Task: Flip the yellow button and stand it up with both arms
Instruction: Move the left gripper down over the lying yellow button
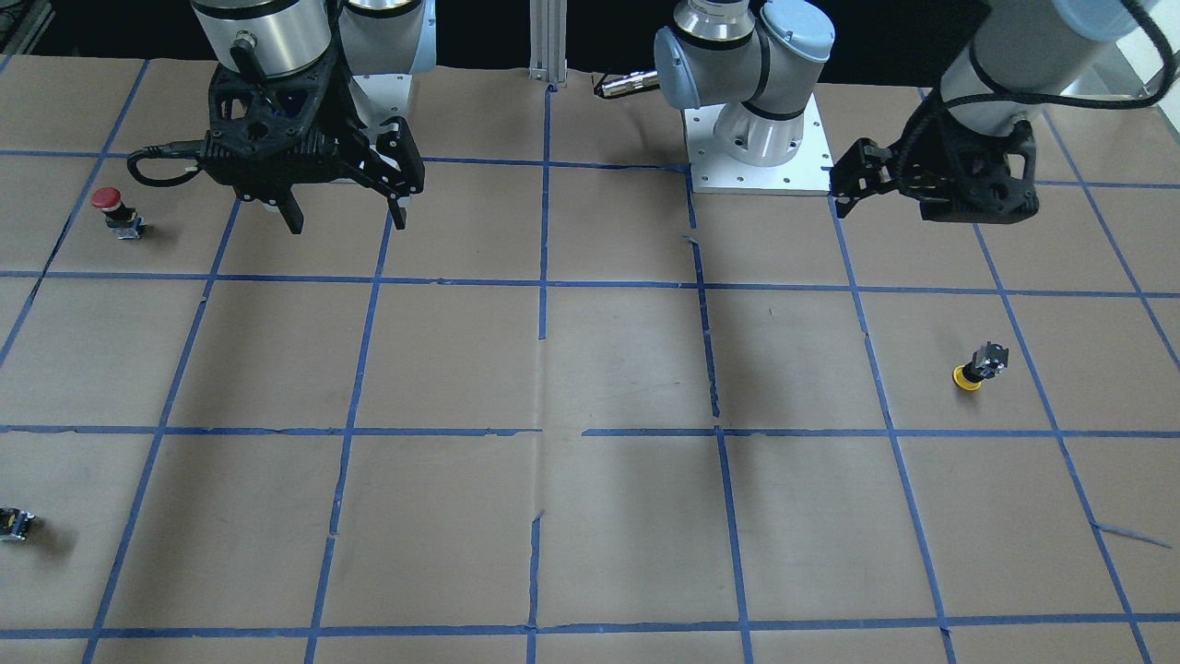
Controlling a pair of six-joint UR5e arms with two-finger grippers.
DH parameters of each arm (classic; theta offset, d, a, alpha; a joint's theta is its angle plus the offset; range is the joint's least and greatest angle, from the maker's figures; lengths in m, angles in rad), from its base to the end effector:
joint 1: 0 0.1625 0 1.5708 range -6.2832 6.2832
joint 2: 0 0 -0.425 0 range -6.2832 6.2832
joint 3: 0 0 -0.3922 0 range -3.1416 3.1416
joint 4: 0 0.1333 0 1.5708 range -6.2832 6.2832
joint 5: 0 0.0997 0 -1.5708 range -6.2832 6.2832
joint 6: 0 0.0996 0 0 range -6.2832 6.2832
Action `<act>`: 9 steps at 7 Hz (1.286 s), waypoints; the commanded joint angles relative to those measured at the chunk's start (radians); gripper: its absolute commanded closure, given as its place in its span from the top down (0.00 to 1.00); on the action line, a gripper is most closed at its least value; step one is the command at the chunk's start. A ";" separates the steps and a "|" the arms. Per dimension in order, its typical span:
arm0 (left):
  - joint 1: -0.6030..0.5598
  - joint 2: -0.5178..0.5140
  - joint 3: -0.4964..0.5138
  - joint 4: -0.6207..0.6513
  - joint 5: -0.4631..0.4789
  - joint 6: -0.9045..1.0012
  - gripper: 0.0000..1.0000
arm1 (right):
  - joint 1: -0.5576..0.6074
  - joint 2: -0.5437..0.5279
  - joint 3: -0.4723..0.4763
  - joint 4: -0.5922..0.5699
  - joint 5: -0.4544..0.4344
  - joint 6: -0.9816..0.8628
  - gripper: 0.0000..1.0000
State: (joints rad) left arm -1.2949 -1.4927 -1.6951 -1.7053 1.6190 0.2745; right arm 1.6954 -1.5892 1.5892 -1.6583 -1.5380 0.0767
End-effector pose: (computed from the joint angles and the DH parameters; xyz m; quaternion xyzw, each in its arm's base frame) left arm -0.0041 -0.4572 0.4523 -0.0015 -0.9956 -0.0933 0.0014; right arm 0.1967 -0.4716 0.4970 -0.0246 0.9986 -0.0419 0.0207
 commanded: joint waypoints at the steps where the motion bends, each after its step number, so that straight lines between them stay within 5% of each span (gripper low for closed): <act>1: 0.145 -0.047 0.000 0.003 0.001 0.165 1.00 | 0.000 0.000 0.000 0.000 -0.001 0.000 1.00; 5: 0.296 -0.145 -0.005 0.123 0.097 0.484 1.00 | 0.001 0.000 0.000 0.002 -0.001 0.000 1.00; 7: 0.376 -0.181 -0.114 0.381 0.096 0.759 0.99 | 0.001 0.000 0.000 0.005 -0.001 0.000 1.00; 9: 0.388 -0.175 -0.288 0.631 0.101 0.810 1.00 | 0.000 0.000 0.000 0.005 -0.001 0.000 1.00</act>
State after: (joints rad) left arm -0.9166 -1.6696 -1.8899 -1.2066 1.7170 1.0488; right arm 1.6963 -1.5892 1.5894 -1.6539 -1.5386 0.0768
